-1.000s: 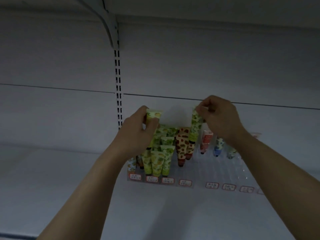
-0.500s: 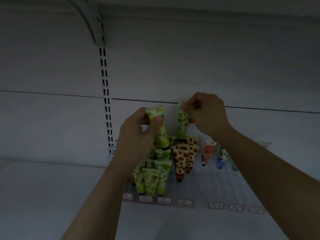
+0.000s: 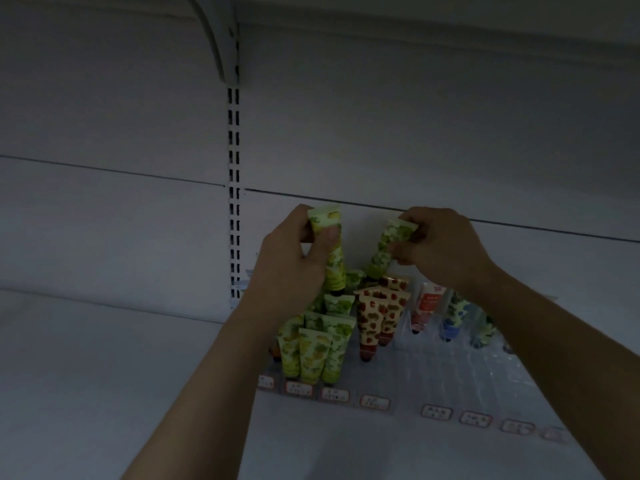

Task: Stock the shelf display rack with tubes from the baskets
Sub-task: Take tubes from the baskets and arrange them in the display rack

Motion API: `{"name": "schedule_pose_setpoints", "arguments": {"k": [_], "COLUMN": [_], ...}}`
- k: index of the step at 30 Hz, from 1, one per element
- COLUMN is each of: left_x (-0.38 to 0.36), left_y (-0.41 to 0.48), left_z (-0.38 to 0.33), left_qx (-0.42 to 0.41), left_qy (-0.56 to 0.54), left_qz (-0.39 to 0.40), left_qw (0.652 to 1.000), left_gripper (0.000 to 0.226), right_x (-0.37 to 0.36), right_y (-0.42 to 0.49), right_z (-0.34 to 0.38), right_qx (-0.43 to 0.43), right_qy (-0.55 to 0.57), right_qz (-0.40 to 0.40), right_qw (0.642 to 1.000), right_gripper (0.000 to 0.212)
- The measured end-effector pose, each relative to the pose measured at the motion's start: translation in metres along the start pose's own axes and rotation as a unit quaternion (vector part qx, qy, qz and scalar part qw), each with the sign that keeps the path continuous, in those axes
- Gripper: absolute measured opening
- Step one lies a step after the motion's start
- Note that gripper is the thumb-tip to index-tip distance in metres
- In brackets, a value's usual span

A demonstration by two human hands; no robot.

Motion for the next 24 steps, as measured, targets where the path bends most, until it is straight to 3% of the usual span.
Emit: {"name": "schedule_pose_setpoints", "arguments": {"k": [5,11,18,24], "left_x": [-0.002,-0.01,-0.008,-0.013], "left_y": [0.001,0.0,0.006,0.008], "left_z": [-0.018,-0.011,-0.008,-0.004], "left_qx": [-0.037,-0.04,-0.037,-0.022], "left_qy": [-0.015,-0.003,-0.047,-0.036], "left_qz": [0.018,0.043,0.005,0.018], "left_qw": [0.999,0.998,0.998,0.999], "left_gripper": [0.015,0.015,0.014,0.012], "right_x": [0.013,-0.016,-0.009,-0.017], "right_y": [0.009,0.01,0.009,0.018], "right_z": [0.008,0.015,0.015,0.018], "right_qx": [-0.011,-0.002,0.028,0.054], "right_qy": [0.05,-0.078,-0.182,-0.176], "right_qz": [-0.005,0.092,0.072,0.172], "right_qw": [0.999,0.993,0.98,0.968], "right_gripper": [0.011,0.014,0.028,0.022]}}
Point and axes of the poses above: each hand's wrist, its own y-axis towards the middle knuckle, its own x-axis out of the back of the hand, z = x × y, the point moved 5 cm from there along y, towards the middle knuckle, and after that the axes turned 8 degrees about z, right-handed, at the moved point
